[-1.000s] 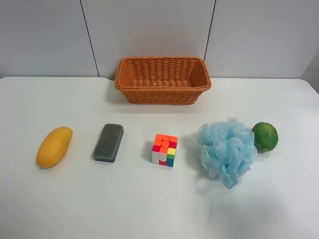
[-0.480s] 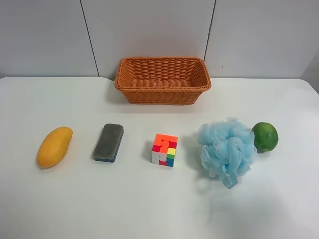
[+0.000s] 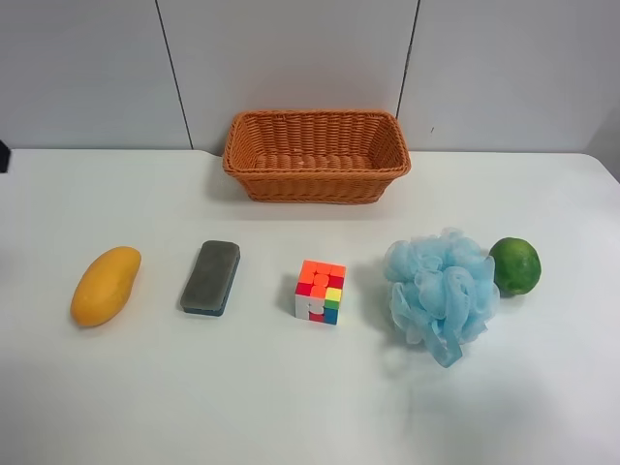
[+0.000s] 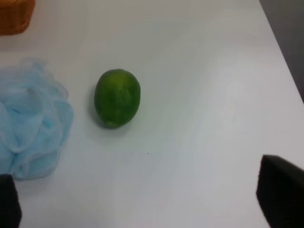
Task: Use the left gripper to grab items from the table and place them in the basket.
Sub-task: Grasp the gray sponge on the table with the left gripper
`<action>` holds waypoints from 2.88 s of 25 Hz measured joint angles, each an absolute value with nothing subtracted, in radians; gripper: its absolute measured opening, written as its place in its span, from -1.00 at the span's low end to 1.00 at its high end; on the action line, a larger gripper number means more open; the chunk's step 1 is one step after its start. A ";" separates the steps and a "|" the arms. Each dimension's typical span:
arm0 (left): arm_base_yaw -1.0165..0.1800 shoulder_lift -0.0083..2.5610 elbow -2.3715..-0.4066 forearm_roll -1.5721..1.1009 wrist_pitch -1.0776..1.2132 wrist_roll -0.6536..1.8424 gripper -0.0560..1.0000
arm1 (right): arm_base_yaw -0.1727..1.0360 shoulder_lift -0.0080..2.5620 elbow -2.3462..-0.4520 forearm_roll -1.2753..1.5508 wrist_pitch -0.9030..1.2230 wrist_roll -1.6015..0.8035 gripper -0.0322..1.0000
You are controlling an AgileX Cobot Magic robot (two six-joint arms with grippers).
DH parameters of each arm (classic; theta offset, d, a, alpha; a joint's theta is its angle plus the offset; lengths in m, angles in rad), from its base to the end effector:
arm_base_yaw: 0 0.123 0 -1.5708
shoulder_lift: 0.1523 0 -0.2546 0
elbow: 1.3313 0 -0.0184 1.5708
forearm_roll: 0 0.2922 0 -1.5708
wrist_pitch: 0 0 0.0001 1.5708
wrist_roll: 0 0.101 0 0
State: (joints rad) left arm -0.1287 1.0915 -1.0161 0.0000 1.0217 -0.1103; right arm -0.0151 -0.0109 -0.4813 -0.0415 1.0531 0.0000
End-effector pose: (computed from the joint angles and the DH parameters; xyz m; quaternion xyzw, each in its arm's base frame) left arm 0.2616 -0.0339 0.3004 0.0088 0.9609 -0.0330 0.2748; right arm 0.0721 -0.0047 0.2882 0.0071 0.8531 -0.0247 0.5212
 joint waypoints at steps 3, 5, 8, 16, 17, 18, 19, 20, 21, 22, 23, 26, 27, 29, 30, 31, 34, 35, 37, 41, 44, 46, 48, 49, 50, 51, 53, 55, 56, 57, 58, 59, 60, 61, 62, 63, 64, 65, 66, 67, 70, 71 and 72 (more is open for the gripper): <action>-0.250 1.217 -1.043 0.023 1.019 -0.162 0.79 | -0.015 -0.011 -0.481 -0.041 1.053 0.000 0.99; -0.322 1.292 -1.063 0.025 1.010 -0.192 0.78 | -0.015 -0.011 -0.481 -0.041 1.053 0.000 0.99; -0.403 1.406 -1.094 0.025 0.993 -0.231 0.77 | -0.015 -0.011 -0.481 -0.041 1.053 0.000 0.99; -0.542 1.677 -1.164 -0.016 0.874 -0.259 0.77 | -0.015 -0.011 -0.481 -0.041 1.053 0.000 0.99; -0.547 1.706 -1.168 -0.031 0.858 -0.260 0.77 | -0.015 -0.011 -0.481 -0.041 1.053 0.000 0.99; -0.553 1.729 -1.169 -0.049 0.834 -0.261 0.77 | -0.015 -0.011 -0.481 -0.041 1.053 0.000 0.99; -0.555 1.754 -1.169 -0.064 0.812 -0.261 0.77 | -0.015 -0.011 -0.481 -0.041 1.053 0.000 0.99; -0.556 1.777 -1.169 -0.080 0.795 -0.261 0.77 | -0.015 -0.011 -0.481 -0.041 1.053 0.000 0.99; -0.556 1.799 -1.169 -0.088 0.778 -0.262 0.77 | -0.015 -0.011 -0.481 -0.041 1.053 0.000 0.99; -0.556 1.817 -1.169 -0.094 0.762 -0.264 0.77 | -0.015 -0.011 -0.481 -0.041 1.053 0.000 0.99; -0.556 1.837 -1.169 -0.096 0.746 -0.264 0.77 | -0.015 -0.011 -0.481 -0.041 1.053 0.000 0.99; -0.556 1.890 -1.169 -0.099 0.707 -0.264 0.77 | -0.015 -0.011 -0.481 -0.041 1.053 0.000 0.99; -0.556 1.908 -1.169 -0.099 0.697 -0.264 0.77 | -0.015 -0.011 -0.481 -0.041 1.053 0.000 0.99; -0.555 1.939 -1.169 -0.098 0.672 -0.264 0.77 | -0.015 -0.011 -0.481 -0.041 1.053 0.000 0.99; -0.551 1.956 -1.169 -0.098 0.663 -0.264 0.77 | -0.015 -0.011 -0.481 -0.041 1.053 0.000 0.99; -0.548 1.972 -1.170 -0.098 0.660 -0.264 0.77 | -0.015 -0.011 -0.481 -0.041 1.053 0.000 0.99; -0.534 1.989 -1.182 -0.098 0.666 -0.266 0.77 | -0.015 -0.011 -0.481 -0.041 1.053 0.000 0.99; -0.530 1.991 -1.184 -0.098 0.667 -0.267 0.77 | -0.015 -0.011 -0.481 -0.041 1.053 0.000 0.99; -0.527 1.994 -1.185 -0.089 0.666 -0.267 0.77 | -0.015 -0.011 -0.481 -0.041 1.053 0.000 0.99; -0.527 1.994 -1.185 -0.068 0.667 -0.267 0.77 | -0.015 -0.011 -0.481 -0.042 1.053 0.000 0.99; -0.527 1.994 -1.200 -0.052 0.713 -0.267 0.77 | -0.015 -0.011 -0.481 -0.042 1.053 0.000 0.99; -0.522 1.994 -1.220 -0.016 0.785 -0.275 0.77 | -0.015 -0.011 -0.481 -0.042 1.053 0.000 0.99; -0.518 1.994 -1.245 0.023 0.870 -0.291 0.77 | -0.015 -0.011 -0.481 -0.042 1.053 0.000 0.99; -0.516 1.987 -1.258 0.044 0.893 -0.296 0.77 | -0.015 -0.011 -0.481 -0.042 1.053 0.000 0.99; -0.516 1.982 -1.274 0.061 0.910 -0.298 0.77 | -0.015 -0.011 -0.481 -0.042 1.053 0.000 0.99; -0.516 1.975 -1.290 0.073 0.920 -0.298 0.77 | -0.015 -0.011 -0.481 -0.042 1.053 0.000 0.99; -0.516 1.965 -1.314 0.083 0.927 -0.299 0.77 | -0.015 -0.011 -0.481 -0.042 1.053 0.000 0.99; -0.516 1.964 -1.323 0.084 0.926 -0.300 0.77 | -0.015 -0.011 -0.481 -0.042 1.053 0.000 0.99; -0.516 1.964 -1.323 0.084 0.921 -0.300 0.77 | -0.015 -0.011 -0.481 -0.042 1.053 0.000 0.99; -0.516 1.964 -1.323 0.084 0.917 -0.300 0.77 | -0.015 -0.011 -0.481 -0.042 1.053 0.000 0.99; -0.516 1.965 -1.323 0.086 0.912 -0.300 0.77 | -0.015 -0.011 -0.481 -0.042 1.053 0.000 0.99; -0.516 1.965 -1.323 0.085 0.907 -0.300 0.77 | -0.015 -0.011 -0.481 -0.042 1.053 0.000 0.99; -0.514 1.969 -1.323 0.085 0.903 -0.300 0.77 | -0.015 -0.011 -0.481 -0.042 1.053 0.000 0.99; -0.509 1.973 -1.323 0.085 0.899 -0.299 0.77 | -0.015 -0.011 -0.481 -0.042 1.053 0.000 0.99; -0.507 1.978 -1.323 0.085 0.895 -0.298 0.77 | -0.015 -0.011 -0.481 -0.042 1.053 0.000 0.99; -0.505 1.988 -1.323 0.085 0.892 -0.297 0.77 | -0.015 -0.011 -0.481 -0.042 1.053 0.000 0.99; -0.501 1.998 -1.323 0.088 0.891 -0.296 0.77 | -0.015 -0.011 -0.481 -0.042 1.053 0.000 0.99; -0.495 2.007 -1.323 0.087 0.885 -0.294 0.77 | -0.015 -0.011 -0.481 -0.042 1.053 0.000 0.99; -0.491 2.018 -1.323 0.087 0.879 -0.292 0.77 | -0.015 -0.011 -0.481 -0.042 1.053 0.000 0.99; -0.488 2.031 -1.323 0.085 0.873 -0.289 0.77 | -0.015 -0.011 -0.481 -0.042 1.053 0.000 0.99; -0.480 2.067 -1.323 0.084 0.842 -0.272 0.77 | -0.015 -0.011 -0.481 -0.042 1.053 0.000 0.99; -0.474 2.077 -1.323 0.081 0.829 -0.264 0.77 | -0.015 -0.011 -0.481 -0.042 1.053 0.000 0.99; -0.472 2.083 -1.323 0.074 0.813 -0.257 0.77 | -0.015 -0.011 -0.481 -0.042 1.053 0.000 0.99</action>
